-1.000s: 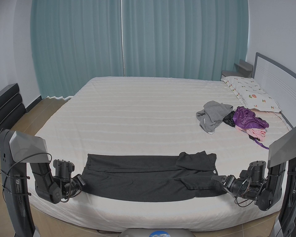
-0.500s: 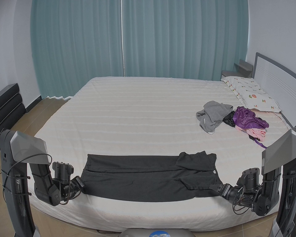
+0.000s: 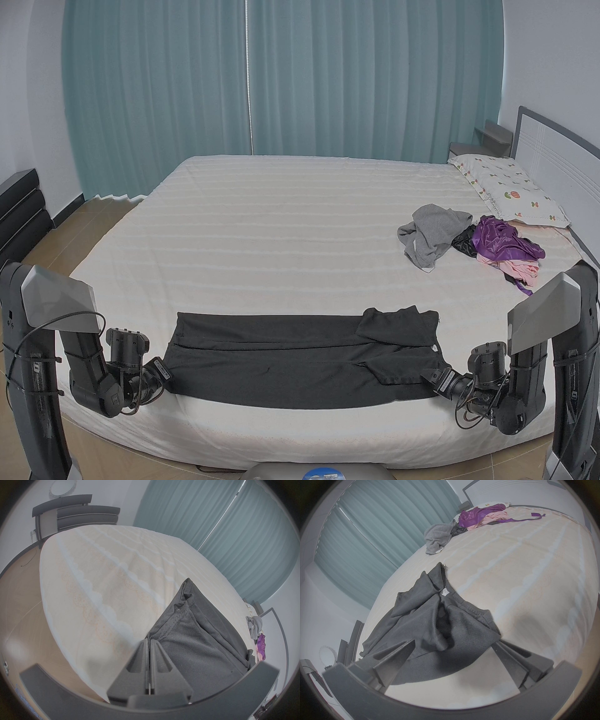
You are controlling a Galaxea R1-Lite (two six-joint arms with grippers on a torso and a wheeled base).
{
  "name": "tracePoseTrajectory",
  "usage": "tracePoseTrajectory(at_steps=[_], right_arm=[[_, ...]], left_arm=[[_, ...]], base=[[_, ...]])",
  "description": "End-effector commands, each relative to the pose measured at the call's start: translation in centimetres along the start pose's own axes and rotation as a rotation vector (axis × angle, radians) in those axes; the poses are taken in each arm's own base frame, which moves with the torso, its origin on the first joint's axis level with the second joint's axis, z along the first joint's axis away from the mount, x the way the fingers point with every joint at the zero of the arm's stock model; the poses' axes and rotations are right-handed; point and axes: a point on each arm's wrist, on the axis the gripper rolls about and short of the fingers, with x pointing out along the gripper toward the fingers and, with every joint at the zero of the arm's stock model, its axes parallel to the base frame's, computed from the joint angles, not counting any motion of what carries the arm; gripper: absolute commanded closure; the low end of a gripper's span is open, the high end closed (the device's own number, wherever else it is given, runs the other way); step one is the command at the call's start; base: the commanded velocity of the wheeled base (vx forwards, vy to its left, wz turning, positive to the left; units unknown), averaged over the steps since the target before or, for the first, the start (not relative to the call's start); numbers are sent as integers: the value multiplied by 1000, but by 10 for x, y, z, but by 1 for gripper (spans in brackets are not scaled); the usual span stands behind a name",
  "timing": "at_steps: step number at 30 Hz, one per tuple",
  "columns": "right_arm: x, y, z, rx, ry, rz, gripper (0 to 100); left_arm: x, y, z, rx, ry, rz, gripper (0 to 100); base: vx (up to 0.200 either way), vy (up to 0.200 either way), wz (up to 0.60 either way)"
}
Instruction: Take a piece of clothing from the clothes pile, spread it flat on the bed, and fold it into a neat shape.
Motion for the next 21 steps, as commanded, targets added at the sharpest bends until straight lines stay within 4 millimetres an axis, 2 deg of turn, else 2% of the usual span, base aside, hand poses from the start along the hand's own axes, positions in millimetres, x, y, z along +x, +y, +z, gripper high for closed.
tracePoseTrajectory(at_steps=[1, 4, 15, 21], right_arm=[[8, -2, -1, 3, -2, -9, 100], [9, -1, 0, 6, -11, 1, 100], [-9, 3, 7, 14, -29, 24, 100], [-23, 6, 12, 22, -34, 47, 100]], left_arm=[[1, 0, 0, 0, 2, 0, 100], [0, 0, 0, 0, 3, -3, 100], [-5, 2, 3, 6, -9, 0, 100], [-24, 1, 8, 58, -24, -10, 100]], base=[[0, 0, 0], [0, 0, 0], [0, 0, 0], [0, 0, 0]])
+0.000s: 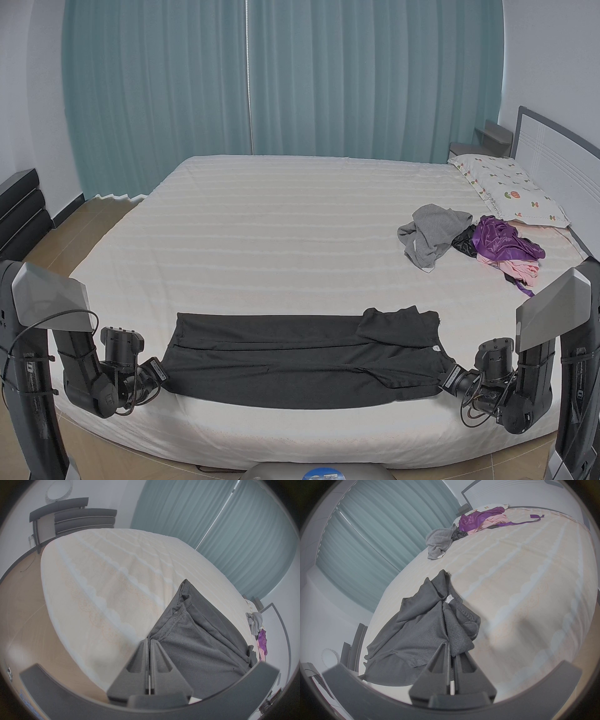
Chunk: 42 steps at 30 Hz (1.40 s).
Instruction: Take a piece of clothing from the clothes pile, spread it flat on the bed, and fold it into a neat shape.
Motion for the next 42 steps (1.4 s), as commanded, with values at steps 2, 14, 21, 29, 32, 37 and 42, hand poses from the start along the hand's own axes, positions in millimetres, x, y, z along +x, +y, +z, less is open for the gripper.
tracePoseTrajectory(at_steps=[2, 14, 21, 29, 32, 37, 42], right_arm=[[-15, 5, 7, 5, -12, 29, 100], [-29, 0, 14, 17, -10, 32, 100], [-40, 1, 15, 9, 17, 65, 100], [-48, -7, 4, -51, 82, 39, 100], [-48, -11, -1, -76, 127, 35, 100], [-38, -16, -5, -78, 136, 19, 100], [-32, -21, -10, -103, 152, 10, 0]], left_arm=[[-16, -1, 5, 26, -19, -13, 100], [-21, 9, 5, 92, -7, 23, 100], [-32, 11, 8, 131, 17, 47, 100], [-35, 16, 6, 172, 58, 79, 100], [-35, 18, 2, 188, 79, 91, 100], [-33, 20, -5, 197, 102, 96, 100], [-32, 20, -6, 193, 116, 88, 100]], base=[[0, 0, 0], [0, 0, 0], [0, 0, 0], [0, 0, 0], [0, 0, 0], [0, 0, 0], [0, 0, 0]])
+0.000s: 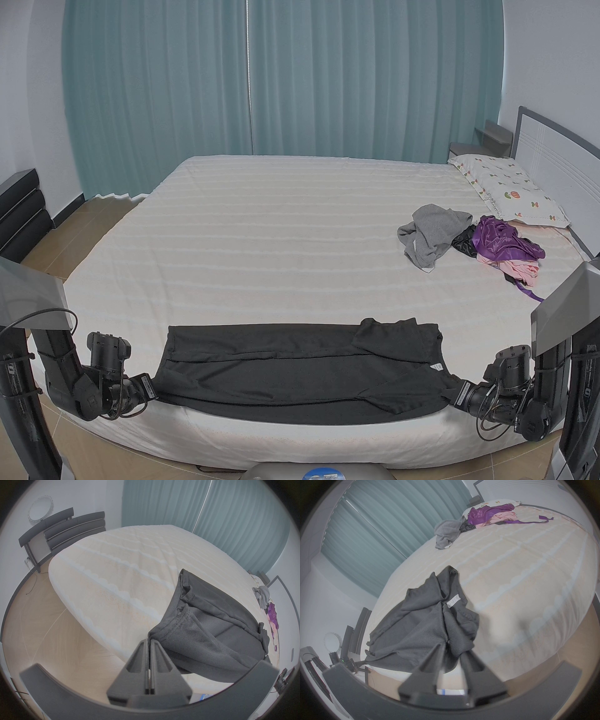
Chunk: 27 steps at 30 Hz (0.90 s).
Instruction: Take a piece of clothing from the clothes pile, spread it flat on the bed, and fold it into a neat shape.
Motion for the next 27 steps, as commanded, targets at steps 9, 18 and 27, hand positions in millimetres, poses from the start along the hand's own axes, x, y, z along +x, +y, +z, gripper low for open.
tracePoseTrajectory(at_steps=[9, 18, 27], right_arm=[[-12, 6, 16, 6, -86, 52, 0], [-26, 7, 39, 35, -162, 136, 0], [-15, -3, 39, 60, -105, 151, 0]], left_arm=[[0, -3, 1, -3, -3, -14, 0], [-14, -9, 25, -76, -84, -120, 0], [6, -35, 43, -46, -53, -237, 0]], base=[[0, 0, 0], [0, 0, 0], [0, 0, 0]])
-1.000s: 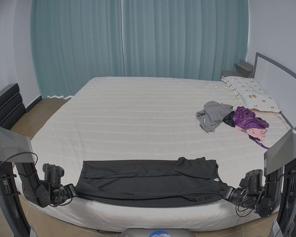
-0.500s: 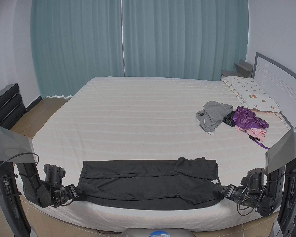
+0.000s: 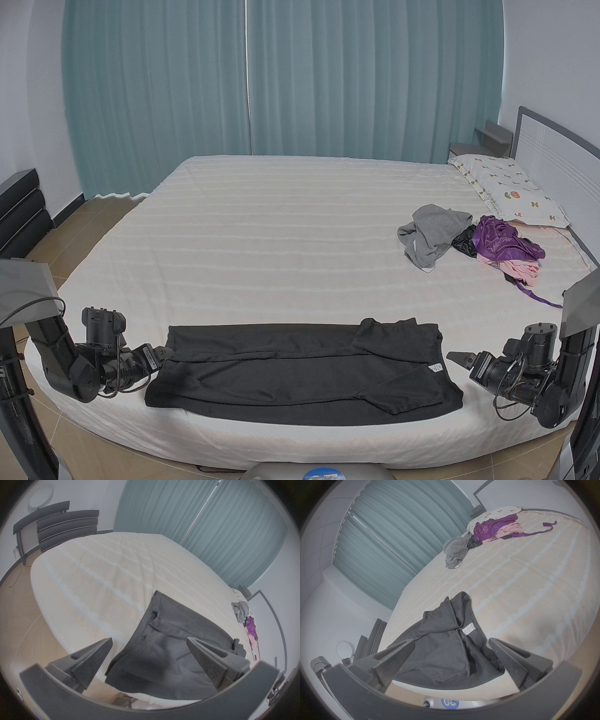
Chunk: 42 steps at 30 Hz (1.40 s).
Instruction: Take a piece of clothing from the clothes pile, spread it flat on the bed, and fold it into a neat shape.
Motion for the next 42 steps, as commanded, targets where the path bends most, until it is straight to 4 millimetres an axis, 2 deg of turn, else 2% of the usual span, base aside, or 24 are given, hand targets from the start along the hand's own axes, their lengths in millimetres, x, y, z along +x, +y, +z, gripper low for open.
tracePoseTrajectory(at_steps=[1, 3, 4, 9, 12, 17, 18, 24, 27, 32, 35, 37, 42], right_arm=[[5, -5, 1, 13, 9, 3, 0], [5, -5, 1, 13, 10, 2, 0], [6, -6, 0, 16, 16, -1, 0], [6, -7, -1, 17, 20, -2, 0], [7, -7, -2, 15, 25, -4, 0], [9, -9, -4, 16, 35, -13, 0], [9, -10, -4, 17, 37, -15, 0], [11, -10, -7, 14, 52, -15, 0], [21, -7, -6, 0, 44, 4, 0], [43, -4, -9, -63, 54, 37, 0], [47, -5, -8, -94, 59, 49, 0], [53, -7, -8, -142, 105, 123, 0], [70, -15, -7, -164, 114, 143, 0]], left_arm=[[17, -14, 7, 28, 16, -34, 0], [21, -16, 6, 38, 28, -33, 0], [32, -19, 1, 66, 60, -40, 0], [56, -22, -4, 78, 75, -35, 0], [61, -19, -6, 82, 76, -24, 0], [55, -17, -11, 81, 80, -23, 0], [54, -16, -12, 81, 81, -20, 100], [41, -10, -3, 51, 44, 8, 100], [34, -7, 3, 32, 22, 8, 100], [36, -9, 5, -6, 14, 5, 100], [37, -9, 5, -8, 16, 5, 100], [37, -9, 6, -12, 11, 3, 100], [41, -9, 8, -37, 4, 3, 100]], base=[[0, 0, 0], [0, 0, 0], [0, 0, 0], [0, 0, 0], [0, 0, 0], [0, 0, 0], [0, 0, 0], [0, 0, 0], [0, 0, 0], [0, 0, 0], [0, 0, 0], [0, 0, 0], [0, 0, 0]])
